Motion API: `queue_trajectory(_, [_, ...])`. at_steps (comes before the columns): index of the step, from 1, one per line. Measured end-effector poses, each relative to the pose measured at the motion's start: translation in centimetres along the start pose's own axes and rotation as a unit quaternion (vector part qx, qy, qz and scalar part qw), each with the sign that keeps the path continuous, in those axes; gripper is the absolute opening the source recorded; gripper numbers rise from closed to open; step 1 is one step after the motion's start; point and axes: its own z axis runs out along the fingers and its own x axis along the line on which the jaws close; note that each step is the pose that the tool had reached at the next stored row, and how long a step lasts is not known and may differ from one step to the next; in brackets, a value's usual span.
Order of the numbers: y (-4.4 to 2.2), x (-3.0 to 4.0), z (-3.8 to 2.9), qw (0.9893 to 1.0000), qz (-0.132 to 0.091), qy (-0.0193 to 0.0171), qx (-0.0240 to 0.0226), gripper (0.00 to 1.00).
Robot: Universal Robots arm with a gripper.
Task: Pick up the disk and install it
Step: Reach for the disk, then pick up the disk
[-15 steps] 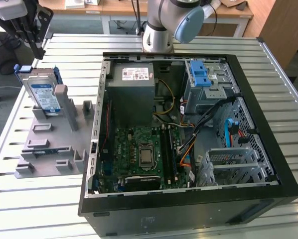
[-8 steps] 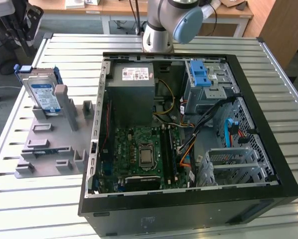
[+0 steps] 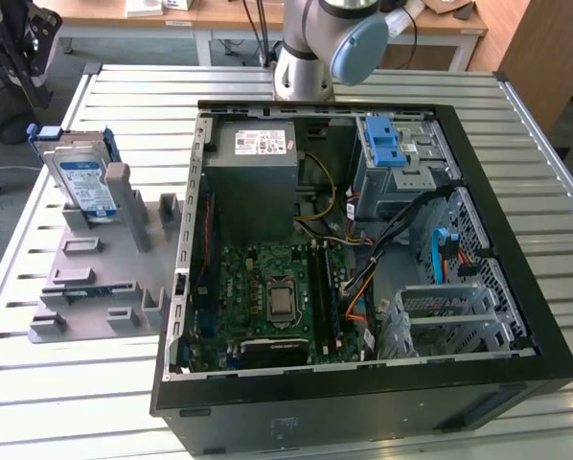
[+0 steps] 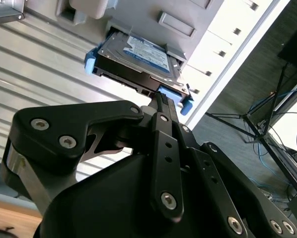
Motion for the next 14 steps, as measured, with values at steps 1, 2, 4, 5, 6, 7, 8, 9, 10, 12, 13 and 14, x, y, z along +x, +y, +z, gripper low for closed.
queue_trajectory(1, [0.0, 0.15, 0.01, 1.0, 0.0, 0.0, 0.0, 0.11])
queue_trajectory(2, [-0.01, 0.25, 0.02, 1.0, 0.0, 0.0001, 0.0, 0.11])
queue_trajectory(4, [-0.03, 0.44, 0.04, 1.0, 0.0, 0.0001, 0.0, 0.11])
queue_trajectory(5, [-0.04, 0.55, 0.05, 1.0, 0.0, 0.0001, 0.0, 0.11])
queue_trajectory(6, [-0.05, 0.7, 0.06, 1.0, 0.0, 0.0002, 0.0, 0.11])
queue_trajectory(7, [-0.06, 0.82, 0.06, 1.0, 0.0, 0.0001, 0.0, 0.11])
queue_trajectory(8, [-0.06, 0.86, 0.06, 1.0, 0.0, 0.0001, 0.0, 0.11])
queue_trajectory(9, [-0.06, 0.87, 0.06, 1.0, 0.0, 0.0002, 0.0, 0.11])
queue_trajectory(10, [-0.07, 0.89, 0.06, 1.0, 0.0, 0.0001, 0.0, 0.11])
queue_trajectory(12, [-0.07, 0.92, 0.06, 1.0, 0.0, 0.0001, 0.0, 0.11])
queue_trajectory(13, [-0.07, 1.06, 0.07, 1.0, 0.0, 0.0001, 0.0, 0.11])
queue_trajectory(14, [-0.09, 1.21, 0.06, 1.0, 0.0, 0.0001, 0.0, 0.11])
